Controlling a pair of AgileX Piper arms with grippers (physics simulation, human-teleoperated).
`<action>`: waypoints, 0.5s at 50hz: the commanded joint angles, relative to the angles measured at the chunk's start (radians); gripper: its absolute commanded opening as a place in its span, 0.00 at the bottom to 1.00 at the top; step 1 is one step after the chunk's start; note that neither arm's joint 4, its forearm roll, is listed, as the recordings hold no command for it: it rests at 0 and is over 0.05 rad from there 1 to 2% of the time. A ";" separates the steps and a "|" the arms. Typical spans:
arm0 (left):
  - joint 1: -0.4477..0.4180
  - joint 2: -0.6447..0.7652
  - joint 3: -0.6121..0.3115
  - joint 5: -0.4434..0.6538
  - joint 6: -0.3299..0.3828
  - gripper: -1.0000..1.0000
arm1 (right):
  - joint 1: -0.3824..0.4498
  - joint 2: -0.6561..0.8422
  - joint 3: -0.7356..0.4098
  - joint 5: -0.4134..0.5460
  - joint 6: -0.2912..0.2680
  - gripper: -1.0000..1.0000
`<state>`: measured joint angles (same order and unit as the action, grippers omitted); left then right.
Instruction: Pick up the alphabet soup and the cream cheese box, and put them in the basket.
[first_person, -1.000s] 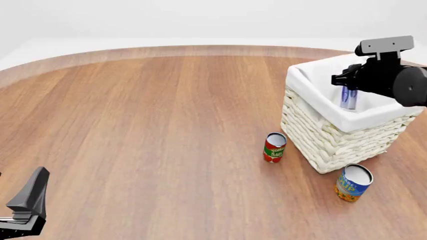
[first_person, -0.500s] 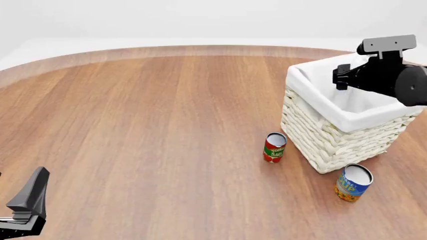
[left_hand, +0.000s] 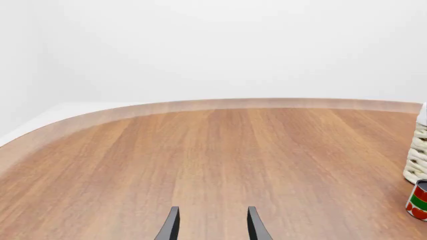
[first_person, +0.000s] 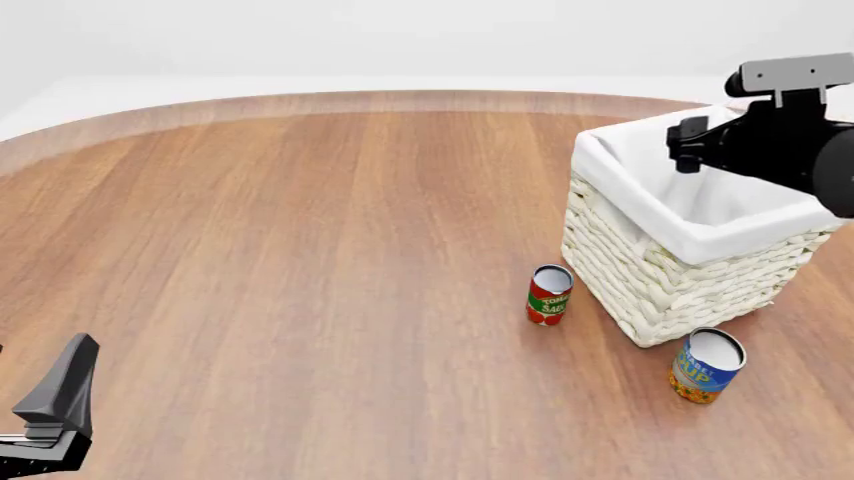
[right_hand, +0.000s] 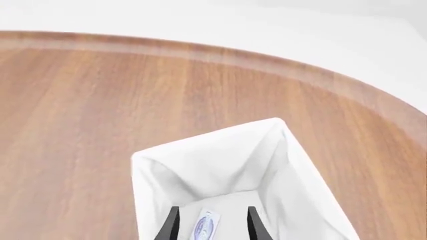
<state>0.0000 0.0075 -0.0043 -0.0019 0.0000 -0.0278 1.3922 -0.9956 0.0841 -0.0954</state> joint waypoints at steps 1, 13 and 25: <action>0.000 0.000 0.000 0.000 0.000 1.00 | 0.012 -0.059 0.018 0.020 0.007 1.00; 0.000 0.000 0.000 0.000 0.000 1.00 | 0.031 -0.114 0.035 0.047 0.007 1.00; 0.000 0.000 0.000 0.000 0.000 1.00 | 0.038 -0.151 0.029 0.077 0.006 1.00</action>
<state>0.0000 0.0075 -0.0043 -0.0019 0.0000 0.0040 1.2748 -0.9644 0.1363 -0.0876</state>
